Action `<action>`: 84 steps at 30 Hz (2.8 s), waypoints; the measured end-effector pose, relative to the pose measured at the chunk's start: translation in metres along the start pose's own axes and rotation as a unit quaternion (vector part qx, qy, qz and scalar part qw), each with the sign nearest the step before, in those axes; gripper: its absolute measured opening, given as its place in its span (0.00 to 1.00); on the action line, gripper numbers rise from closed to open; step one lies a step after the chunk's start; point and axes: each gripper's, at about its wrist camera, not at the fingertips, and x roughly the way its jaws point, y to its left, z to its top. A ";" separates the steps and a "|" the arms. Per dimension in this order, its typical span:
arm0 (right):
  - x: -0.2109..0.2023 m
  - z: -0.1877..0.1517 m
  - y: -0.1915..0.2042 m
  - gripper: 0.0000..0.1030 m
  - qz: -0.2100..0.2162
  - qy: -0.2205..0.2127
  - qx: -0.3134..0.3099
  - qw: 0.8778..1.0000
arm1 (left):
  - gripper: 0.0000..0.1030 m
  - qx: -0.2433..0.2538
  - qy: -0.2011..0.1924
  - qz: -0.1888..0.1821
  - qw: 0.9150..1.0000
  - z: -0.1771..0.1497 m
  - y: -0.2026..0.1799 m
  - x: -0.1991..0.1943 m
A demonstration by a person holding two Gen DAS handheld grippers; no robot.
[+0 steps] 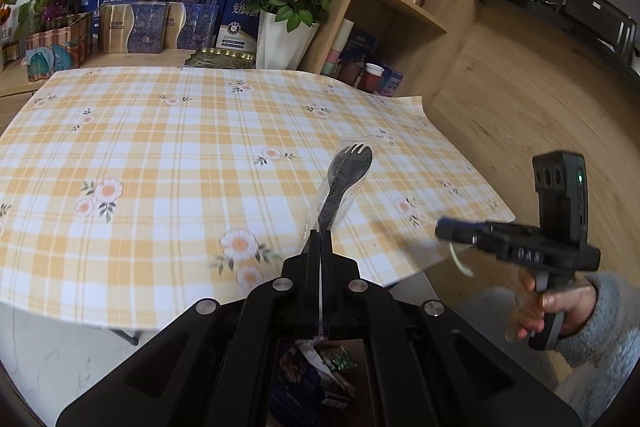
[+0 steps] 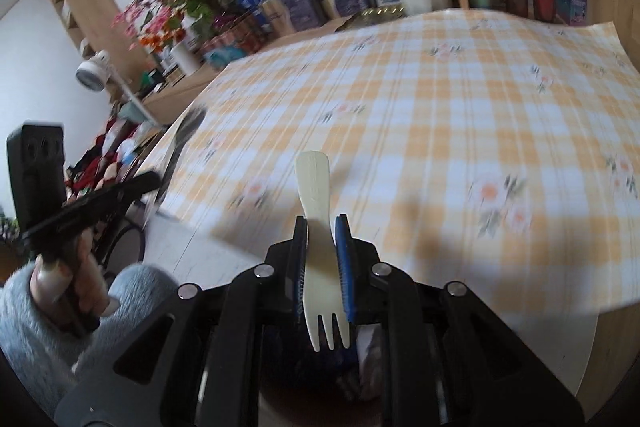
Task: Collect trash
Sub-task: 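Carry the fork over the bin and open the right tool while the left tool carries the spoon, then open the left tool over the bin to drop the black spoon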
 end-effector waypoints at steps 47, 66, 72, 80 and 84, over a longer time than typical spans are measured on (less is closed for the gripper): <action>-0.017 -0.077 -0.026 0.94 -0.164 -0.068 0.002 0.984 | 0.01 0.099 0.114 -0.029 0.988 -0.103 -0.032 0.063; -0.015 -0.078 -0.029 0.94 -0.160 -0.062 0.020 0.985 | 0.69 0.107 0.159 0.002 0.981 -0.116 -0.031 0.089; -0.012 -0.078 -0.029 0.94 -0.161 -0.059 0.020 0.985 | 0.92 0.089 0.161 0.027 0.983 -0.113 -0.022 0.091; -0.010 -0.078 -0.027 0.94 -0.163 -0.055 0.017 0.985 | 0.94 0.086 0.166 0.043 0.981 -0.113 -0.019 0.093; -0.010 -0.078 -0.027 0.94 -0.163 -0.055 0.017 0.985 | 0.94 0.084 0.167 0.046 0.981 -0.114 -0.018 0.094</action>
